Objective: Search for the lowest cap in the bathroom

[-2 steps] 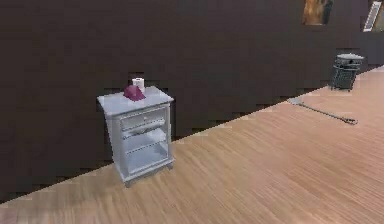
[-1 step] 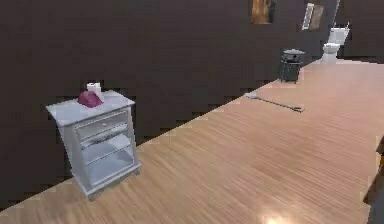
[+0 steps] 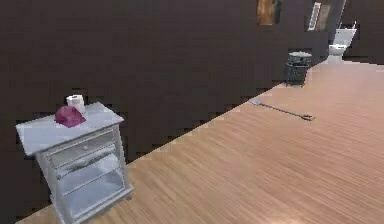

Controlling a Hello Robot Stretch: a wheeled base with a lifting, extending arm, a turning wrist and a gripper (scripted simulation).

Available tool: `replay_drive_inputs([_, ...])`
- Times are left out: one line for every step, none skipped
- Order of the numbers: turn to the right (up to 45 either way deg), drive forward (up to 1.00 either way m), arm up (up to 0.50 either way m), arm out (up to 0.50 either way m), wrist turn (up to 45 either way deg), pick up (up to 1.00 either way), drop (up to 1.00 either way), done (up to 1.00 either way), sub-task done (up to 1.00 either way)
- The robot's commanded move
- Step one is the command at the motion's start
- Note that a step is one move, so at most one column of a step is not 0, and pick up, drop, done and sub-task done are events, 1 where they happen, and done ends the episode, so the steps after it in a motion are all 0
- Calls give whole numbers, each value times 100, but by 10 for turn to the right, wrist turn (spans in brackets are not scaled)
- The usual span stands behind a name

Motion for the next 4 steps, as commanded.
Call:
replay_drive_inputs([390,0,0,0,0,0,0,0,0])
replay_drive_inputs([0,100,0,0,0,0,0,0,0])
replay_drive_inputs([0,100,0,0,0,0,0,0,0])
replay_drive_inputs([30,0,0,0,0,0,0,0,0])
